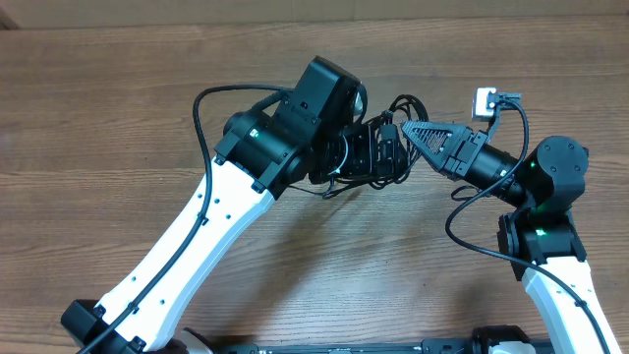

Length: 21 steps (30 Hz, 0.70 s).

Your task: Untangle cables

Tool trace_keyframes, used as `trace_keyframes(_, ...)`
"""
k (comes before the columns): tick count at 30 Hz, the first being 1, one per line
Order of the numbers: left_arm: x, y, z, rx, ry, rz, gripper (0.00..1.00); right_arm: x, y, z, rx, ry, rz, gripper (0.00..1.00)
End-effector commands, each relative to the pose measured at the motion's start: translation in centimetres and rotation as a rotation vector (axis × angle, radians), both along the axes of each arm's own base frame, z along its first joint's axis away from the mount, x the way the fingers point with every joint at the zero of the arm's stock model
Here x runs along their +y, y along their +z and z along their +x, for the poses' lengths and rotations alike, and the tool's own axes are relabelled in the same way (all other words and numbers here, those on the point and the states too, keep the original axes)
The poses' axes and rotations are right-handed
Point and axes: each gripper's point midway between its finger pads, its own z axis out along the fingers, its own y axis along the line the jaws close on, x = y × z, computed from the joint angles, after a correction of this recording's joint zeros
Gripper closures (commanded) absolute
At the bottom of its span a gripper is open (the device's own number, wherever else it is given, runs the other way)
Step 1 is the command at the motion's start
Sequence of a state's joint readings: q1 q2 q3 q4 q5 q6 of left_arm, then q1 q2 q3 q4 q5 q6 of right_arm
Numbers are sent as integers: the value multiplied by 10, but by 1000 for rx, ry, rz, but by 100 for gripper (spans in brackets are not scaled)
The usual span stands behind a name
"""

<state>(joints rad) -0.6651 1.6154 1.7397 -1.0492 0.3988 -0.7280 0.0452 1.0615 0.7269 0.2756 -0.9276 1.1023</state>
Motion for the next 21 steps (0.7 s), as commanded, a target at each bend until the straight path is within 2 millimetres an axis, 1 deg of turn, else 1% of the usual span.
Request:
trace_keyframes(1,-13,10,-9,-16,-104,-67,0,-4,8,5,-26,-39,0,96)
trace_keyframes(9,-13,10,-9,-17,-105,-66,0,-8,8,11,-23,-81,-1,96)
trace_keyframes(11,-11,9,-7,-20,-97,-56,3,-10,7,12,-28,-92,-5,96)
trace_keyframes(15,3,2,3,-20,-29,-5,3,-10,7,13,-30,-94,-9,96)
trace_keyframes(17,7,2,8,5,21,-11,2,-7,7,9,-31,-69,-9,96)
trace_keyframes(21,2,7,13,-9,34,-38,0,-4,7,5,-31,-41,-9,96)
